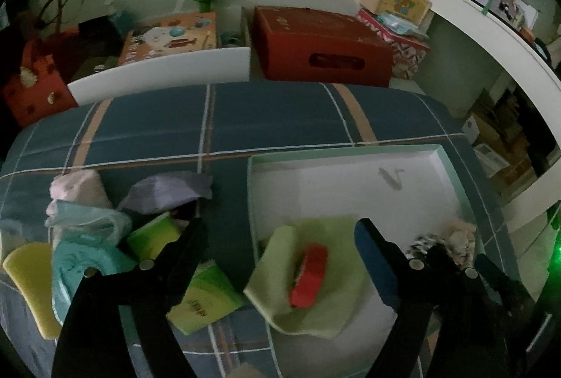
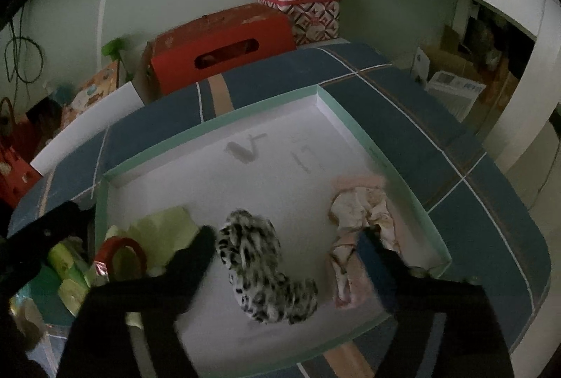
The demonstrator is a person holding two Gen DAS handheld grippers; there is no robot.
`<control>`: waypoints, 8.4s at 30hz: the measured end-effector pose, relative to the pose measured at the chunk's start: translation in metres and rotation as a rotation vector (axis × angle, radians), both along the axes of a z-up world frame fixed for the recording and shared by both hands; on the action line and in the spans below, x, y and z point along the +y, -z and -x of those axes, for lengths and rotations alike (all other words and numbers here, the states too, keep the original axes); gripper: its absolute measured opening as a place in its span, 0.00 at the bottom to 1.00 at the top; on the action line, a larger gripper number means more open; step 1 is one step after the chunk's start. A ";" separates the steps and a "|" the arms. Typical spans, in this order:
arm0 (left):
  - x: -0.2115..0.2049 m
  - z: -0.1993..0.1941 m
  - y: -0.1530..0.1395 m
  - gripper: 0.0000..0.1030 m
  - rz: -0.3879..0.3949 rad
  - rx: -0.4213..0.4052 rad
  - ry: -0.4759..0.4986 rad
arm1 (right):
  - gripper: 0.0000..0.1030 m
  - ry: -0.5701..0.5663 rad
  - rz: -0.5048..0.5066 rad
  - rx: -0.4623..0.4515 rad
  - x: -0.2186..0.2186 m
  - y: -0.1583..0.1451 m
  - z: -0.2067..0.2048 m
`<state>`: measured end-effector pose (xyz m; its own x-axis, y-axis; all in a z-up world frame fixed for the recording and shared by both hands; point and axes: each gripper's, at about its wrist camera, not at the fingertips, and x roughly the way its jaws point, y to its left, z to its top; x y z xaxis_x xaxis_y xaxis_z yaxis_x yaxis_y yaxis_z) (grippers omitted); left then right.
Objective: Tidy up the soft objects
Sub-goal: 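Open both tools to release the leopard-print cloth and red object into the tray, then move both open tools back from the tray toward the pile, then grasp the yellow-green sponge with the left tool while the right tool grasps the green tissue pack, then carry the sponge and tissue pack over the white tray with both tools, then open both tools to drop the sponge and tissue pack into the tray, then move both open tools back from the tray to the pile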
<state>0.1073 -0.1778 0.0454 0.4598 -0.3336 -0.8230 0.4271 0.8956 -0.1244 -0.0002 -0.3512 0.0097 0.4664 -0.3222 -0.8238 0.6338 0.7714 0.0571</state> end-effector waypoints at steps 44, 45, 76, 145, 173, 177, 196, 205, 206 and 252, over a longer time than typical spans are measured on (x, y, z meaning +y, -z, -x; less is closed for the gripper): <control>0.275 0.016 -0.018 0.89 0.113 -0.054 -0.626 | 1.00 -0.468 -0.080 -0.114 0.197 -0.030 -0.050; 0.276 0.016 -0.015 0.99 0.117 -0.052 -0.627 | 1.00 -0.473 -0.081 -0.109 0.200 -0.029 -0.051; 0.259 -0.010 0.047 0.68 0.091 0.147 -0.524 | 1.00 -0.515 -0.028 0.086 0.203 0.021 -0.062; 0.269 -0.001 0.004 0.37 0.293 0.082 -0.425 | 0.66 -0.464 0.114 -0.055 0.182 -0.010 -0.056; 0.208 0.000 -0.023 0.30 0.188 -0.054 -0.300 | 0.66 -0.021 0.038 -0.047 0.041 -0.036 -0.043; 0.210 -0.002 -0.023 0.29 0.202 -0.058 -0.317 | 0.66 0.013 0.009 -0.032 0.024 -0.027 -0.034; 0.083 0.006 -0.069 0.29 0.169 -0.127 -0.003 | 0.66 0.077 -0.001 -0.004 -0.022 -0.013 -0.026; -0.022 -0.001 -0.026 0.30 0.164 0.014 0.203 | 0.66 0.126 -0.021 0.002 -0.042 -0.008 -0.016; -0.029 -0.001 -0.022 0.30 0.161 0.026 0.212 | 0.66 0.130 -0.023 0.003 -0.043 -0.007 -0.014; 0.170 -0.052 -0.052 0.89 0.056 -0.112 -0.376 | 1.00 -0.114 0.022 -0.080 0.038 -0.040 -0.058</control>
